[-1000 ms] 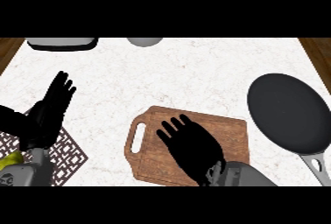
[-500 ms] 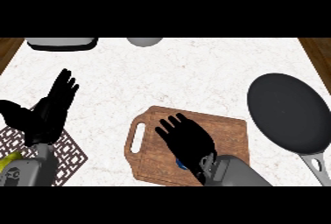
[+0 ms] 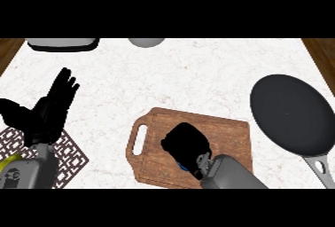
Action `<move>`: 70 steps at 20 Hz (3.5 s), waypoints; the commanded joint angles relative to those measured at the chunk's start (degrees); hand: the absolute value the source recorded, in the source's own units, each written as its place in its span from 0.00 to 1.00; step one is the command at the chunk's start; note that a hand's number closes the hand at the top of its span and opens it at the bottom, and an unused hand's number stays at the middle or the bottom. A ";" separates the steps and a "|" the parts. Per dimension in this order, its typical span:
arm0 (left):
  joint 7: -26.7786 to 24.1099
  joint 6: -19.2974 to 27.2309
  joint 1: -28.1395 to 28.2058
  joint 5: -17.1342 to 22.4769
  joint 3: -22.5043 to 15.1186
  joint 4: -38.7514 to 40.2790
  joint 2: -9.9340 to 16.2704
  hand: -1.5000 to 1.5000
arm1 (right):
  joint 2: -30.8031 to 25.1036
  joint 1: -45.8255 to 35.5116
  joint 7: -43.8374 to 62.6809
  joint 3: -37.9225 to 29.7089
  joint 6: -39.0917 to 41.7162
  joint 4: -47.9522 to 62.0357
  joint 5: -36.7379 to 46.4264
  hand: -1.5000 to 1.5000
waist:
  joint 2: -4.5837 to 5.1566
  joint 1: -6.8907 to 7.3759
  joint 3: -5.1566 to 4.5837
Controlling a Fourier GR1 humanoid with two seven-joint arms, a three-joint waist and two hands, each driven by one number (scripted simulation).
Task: Pick the can from the cutting board and place it in the pan
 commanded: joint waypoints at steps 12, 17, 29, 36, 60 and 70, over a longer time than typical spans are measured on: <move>3.06 -1.07 -3.90 0.12 2.77 0.87 0.85 0.50 | 4.26 2.48 -9.84 -3.47 -10.99 6.55 5.88 1.00 | 0.09 -0.18 0.04; 0.48 -0.67 2.19 -1.14 0.73 -2.24 -0.72 0.50 | 5.28 13.02 9.01 -12.46 -14.27 -2.42 4.47 1.00 | -0.34 -1.62 0.05; 1.23 0.27 0.57 -1.05 2.04 -1.48 -0.60 0.50 | -0.13 15.64 21.47 -7.76 -14.63 -40.00 21.68 1.00 | -0.43 -1.51 0.00; 5.18 2.99 -0.45 -3.42 -1.53 -4.29 -3.76 0.50 | 5.21 10.25 28.90 -7.45 -2.01 -47.55 22.46 1.00 | -0.05 -0.22 0.02; 1.89 -3.46 2.11 0.10 2.76 -3.67 -0.03 0.50 | -14.87 8.46 -14.98 -63.85 -32.64 -5.42 -7.85 1.00 | 0.19 0.28 0.08; -2.45 -2.62 -3.34 -1.58 2.11 5.17 -2.34 0.50 | -17.41 -0.14 -27.25 -61.44 -47.78 28.27 -2.81 1.00 | 0.54 0.47 0.08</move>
